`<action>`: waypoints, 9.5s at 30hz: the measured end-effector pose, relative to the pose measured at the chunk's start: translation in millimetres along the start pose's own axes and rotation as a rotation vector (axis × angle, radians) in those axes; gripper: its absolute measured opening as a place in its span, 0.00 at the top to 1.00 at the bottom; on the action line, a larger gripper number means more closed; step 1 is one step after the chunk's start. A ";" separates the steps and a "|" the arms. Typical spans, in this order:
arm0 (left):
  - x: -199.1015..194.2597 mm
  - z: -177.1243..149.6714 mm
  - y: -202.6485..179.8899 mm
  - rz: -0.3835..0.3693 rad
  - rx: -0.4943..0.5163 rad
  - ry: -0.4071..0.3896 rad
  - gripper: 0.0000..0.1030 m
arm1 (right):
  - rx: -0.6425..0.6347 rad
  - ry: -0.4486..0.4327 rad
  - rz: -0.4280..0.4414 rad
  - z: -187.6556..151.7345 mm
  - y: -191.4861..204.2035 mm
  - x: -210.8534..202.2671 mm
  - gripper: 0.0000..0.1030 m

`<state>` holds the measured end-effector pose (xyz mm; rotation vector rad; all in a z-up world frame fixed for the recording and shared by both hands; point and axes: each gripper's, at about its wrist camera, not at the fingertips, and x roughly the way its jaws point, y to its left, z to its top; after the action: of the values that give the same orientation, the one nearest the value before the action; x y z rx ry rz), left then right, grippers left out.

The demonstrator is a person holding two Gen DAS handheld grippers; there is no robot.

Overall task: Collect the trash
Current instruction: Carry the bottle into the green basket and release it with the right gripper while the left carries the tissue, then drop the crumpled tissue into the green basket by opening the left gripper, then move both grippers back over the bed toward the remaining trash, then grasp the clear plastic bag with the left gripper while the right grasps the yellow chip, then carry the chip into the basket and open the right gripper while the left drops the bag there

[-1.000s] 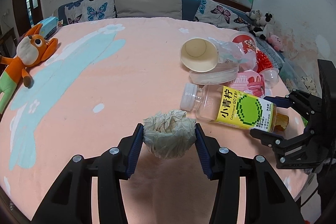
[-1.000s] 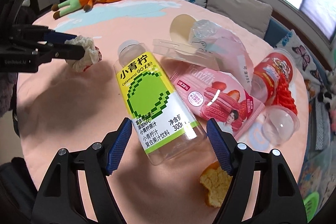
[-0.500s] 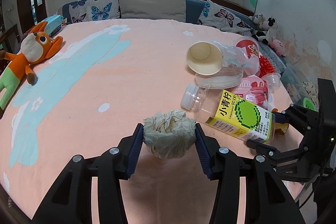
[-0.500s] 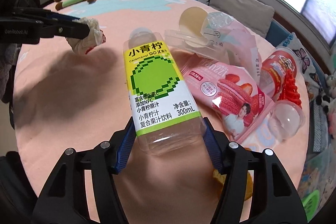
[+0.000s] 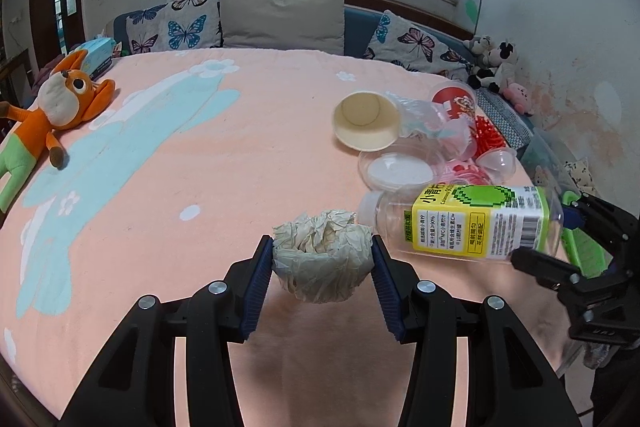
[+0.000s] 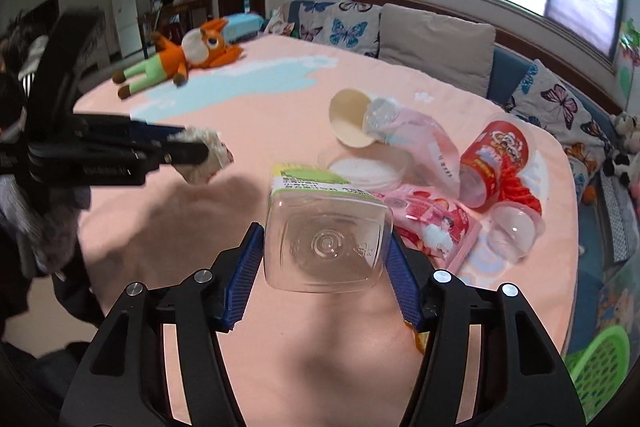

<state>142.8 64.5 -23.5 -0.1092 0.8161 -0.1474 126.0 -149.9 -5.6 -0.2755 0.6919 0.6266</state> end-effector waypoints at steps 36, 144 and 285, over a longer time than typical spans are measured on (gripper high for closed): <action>-19.4 13.0 -58.6 -0.119 0.079 -0.030 0.54 | 0.169 -0.049 -0.047 1.7 -31.6 -106.3 0.44; 21.7 37.7 -147.4 -0.145 0.167 0.059 0.30 | 0.449 -0.044 -0.308 -110.9 -71.8 -128.2 0.28; 75.3 23.6 -400.6 -0.557 0.428 0.244 0.80 | 0.826 0.002 -0.543 -243.9 -209.4 -200.7 0.47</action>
<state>175.4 -341.9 0.1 0.0907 0.9642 -0.8691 12.1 -509.0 -46.0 0.3029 0.7804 -0.2002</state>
